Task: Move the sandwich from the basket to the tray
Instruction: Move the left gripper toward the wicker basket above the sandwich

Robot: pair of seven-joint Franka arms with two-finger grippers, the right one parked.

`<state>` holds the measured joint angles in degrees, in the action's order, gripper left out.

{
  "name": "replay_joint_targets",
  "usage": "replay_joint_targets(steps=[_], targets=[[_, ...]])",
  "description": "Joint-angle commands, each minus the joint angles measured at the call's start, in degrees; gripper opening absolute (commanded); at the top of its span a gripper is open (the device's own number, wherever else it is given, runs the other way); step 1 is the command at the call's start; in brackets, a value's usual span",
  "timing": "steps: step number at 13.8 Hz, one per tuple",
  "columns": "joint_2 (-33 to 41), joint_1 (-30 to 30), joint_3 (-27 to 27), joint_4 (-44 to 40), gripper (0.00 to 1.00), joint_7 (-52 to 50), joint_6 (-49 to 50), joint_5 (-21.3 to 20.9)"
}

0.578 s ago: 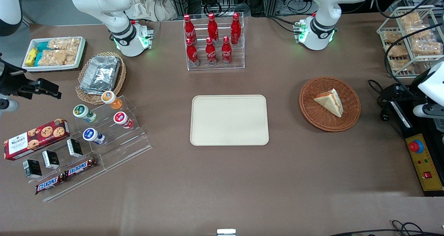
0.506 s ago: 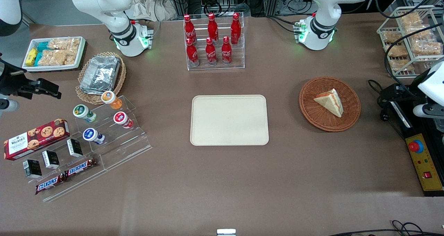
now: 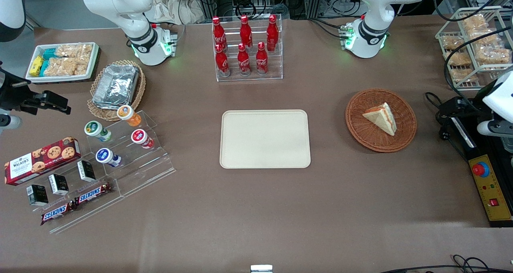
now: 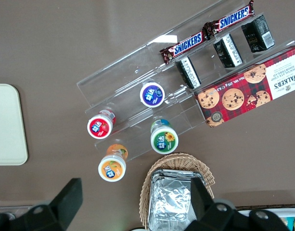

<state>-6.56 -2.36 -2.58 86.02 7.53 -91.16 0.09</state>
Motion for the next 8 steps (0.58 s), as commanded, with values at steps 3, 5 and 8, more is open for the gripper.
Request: replay_joint_targets(steps=[3,5,8], targets=[[-0.1,0.1,0.0,-1.3,1.0,0.6,1.2,-0.2],[0.4,0.2,-0.1,-0.9,1.0,0.6,2.2,0.3],[1.9,0.2,-0.1,-0.6,1.0,-1.3,5.0,0.4]])
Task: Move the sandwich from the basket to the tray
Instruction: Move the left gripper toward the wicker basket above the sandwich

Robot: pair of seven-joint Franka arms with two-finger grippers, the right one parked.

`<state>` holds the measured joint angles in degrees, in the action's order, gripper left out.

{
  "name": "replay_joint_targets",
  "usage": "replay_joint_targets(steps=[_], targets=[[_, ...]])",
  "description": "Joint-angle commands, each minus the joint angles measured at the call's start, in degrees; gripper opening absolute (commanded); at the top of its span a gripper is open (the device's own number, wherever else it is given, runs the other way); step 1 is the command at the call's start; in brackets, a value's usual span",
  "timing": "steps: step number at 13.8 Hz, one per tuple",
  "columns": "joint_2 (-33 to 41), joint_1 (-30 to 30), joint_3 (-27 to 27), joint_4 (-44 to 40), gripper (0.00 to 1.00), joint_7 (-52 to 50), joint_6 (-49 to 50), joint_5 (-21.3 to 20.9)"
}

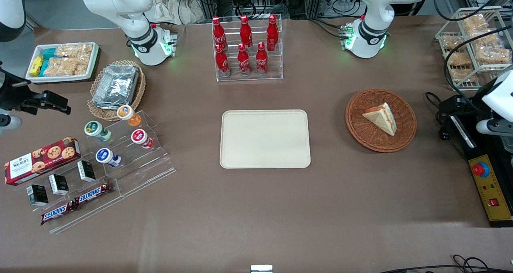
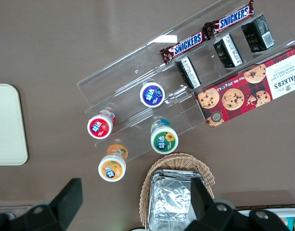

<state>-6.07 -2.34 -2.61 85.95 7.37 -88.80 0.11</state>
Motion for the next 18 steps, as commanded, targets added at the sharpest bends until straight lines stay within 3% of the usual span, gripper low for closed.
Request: replay_joint_targets(steps=[1,7,12,18], targets=[[2.3,0.1,0.0,0.1,1.0,-3.7,3.6,0.2],[13.1,-0.4,0.4,13.3,1.0,-5.2,2.5,0.1],[22.6,-0.7,0.7,29.2,1.0,-5.4,-6.2,0.8],[25.7,-0.5,2.9,41.0,1.0,-10.6,-15.6,1.0]])
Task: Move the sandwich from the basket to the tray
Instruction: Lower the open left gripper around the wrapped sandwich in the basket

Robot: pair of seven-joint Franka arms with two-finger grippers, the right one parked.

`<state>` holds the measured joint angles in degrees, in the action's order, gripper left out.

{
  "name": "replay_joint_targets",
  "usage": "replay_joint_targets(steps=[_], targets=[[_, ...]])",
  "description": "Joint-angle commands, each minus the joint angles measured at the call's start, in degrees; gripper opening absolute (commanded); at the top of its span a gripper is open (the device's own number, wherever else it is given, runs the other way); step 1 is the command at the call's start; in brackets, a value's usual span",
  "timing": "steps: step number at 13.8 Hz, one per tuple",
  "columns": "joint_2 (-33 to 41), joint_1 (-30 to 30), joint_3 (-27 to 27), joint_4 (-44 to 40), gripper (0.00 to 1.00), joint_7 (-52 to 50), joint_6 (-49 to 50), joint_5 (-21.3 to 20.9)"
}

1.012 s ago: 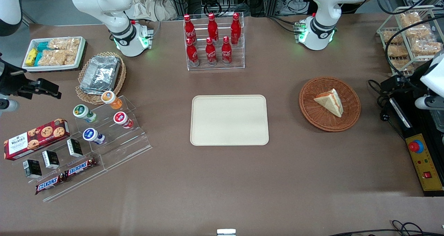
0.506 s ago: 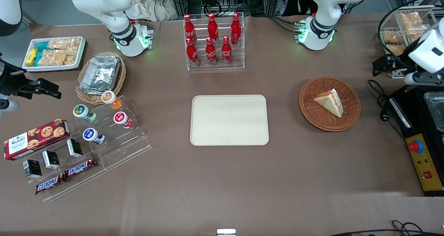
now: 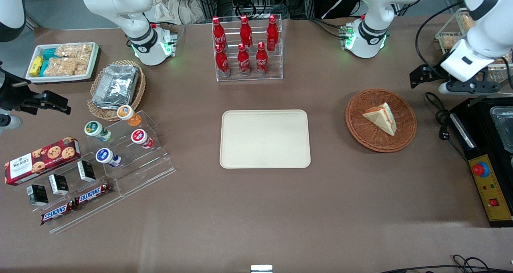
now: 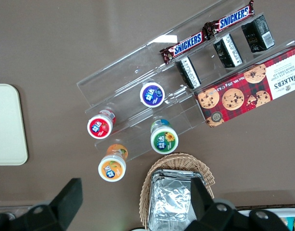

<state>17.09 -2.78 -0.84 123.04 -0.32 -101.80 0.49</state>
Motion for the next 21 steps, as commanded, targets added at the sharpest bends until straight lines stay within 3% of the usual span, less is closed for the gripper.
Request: replay_joint_targets(steps=[1,6,11,19,21], targets=[[2.4,0.0,1.3,4.7,1.0,-3.8,-3.4,0.7],[2.1,1.2,2.0,11.7,1.0,-10.1,-9.3,3.0],[0.1,8.2,7.1,17.8,1.0,-13.5,-16.2,5.6],[-6.9,17.3,8.8,20.0,1.0,-16.7,-20.7,20.7],[-9.7,17.7,8.8,19.9,1.0,-19.4,-21.2,21.6]])
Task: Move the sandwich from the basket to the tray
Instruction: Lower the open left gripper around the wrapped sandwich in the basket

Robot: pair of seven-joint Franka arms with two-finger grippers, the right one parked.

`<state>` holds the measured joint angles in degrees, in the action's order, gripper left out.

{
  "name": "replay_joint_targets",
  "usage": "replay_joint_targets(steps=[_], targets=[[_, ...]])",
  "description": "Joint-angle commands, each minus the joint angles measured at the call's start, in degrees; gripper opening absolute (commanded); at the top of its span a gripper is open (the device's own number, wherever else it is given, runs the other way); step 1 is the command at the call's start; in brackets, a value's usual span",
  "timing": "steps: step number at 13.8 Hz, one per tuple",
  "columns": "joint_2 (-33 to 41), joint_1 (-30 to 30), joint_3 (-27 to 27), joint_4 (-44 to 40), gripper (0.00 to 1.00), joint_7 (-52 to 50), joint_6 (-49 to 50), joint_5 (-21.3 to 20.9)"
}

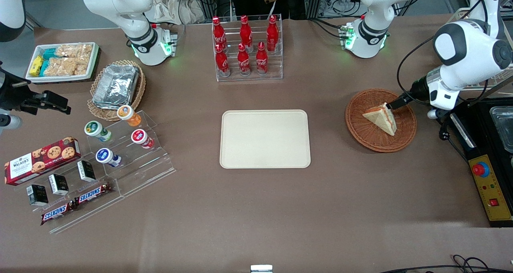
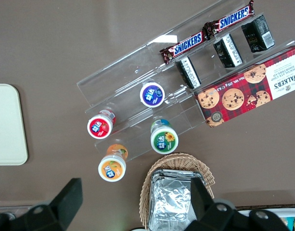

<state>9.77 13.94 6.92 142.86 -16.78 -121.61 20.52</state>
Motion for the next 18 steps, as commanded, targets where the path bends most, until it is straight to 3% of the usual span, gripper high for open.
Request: replay_joint_targets(steps=[1,4,13,15,18], targets=[[-3.5,1.0,1.0,0.0,1.0,-4.4,-1.7,1.5],[-7.5,0.6,1.1,0.0,1.0,-10.9,-4.0,1.5],[-15.6,-0.5,2.2,-0.3,0.99,-17.1,-9.8,1.6],[-15.6,-0.5,2.2,-0.4,0.93,-17.1,-9.8,1.6],[-15.6,-0.5,2.2,-0.5,0.68,-17.7,-9.9,1.6]])
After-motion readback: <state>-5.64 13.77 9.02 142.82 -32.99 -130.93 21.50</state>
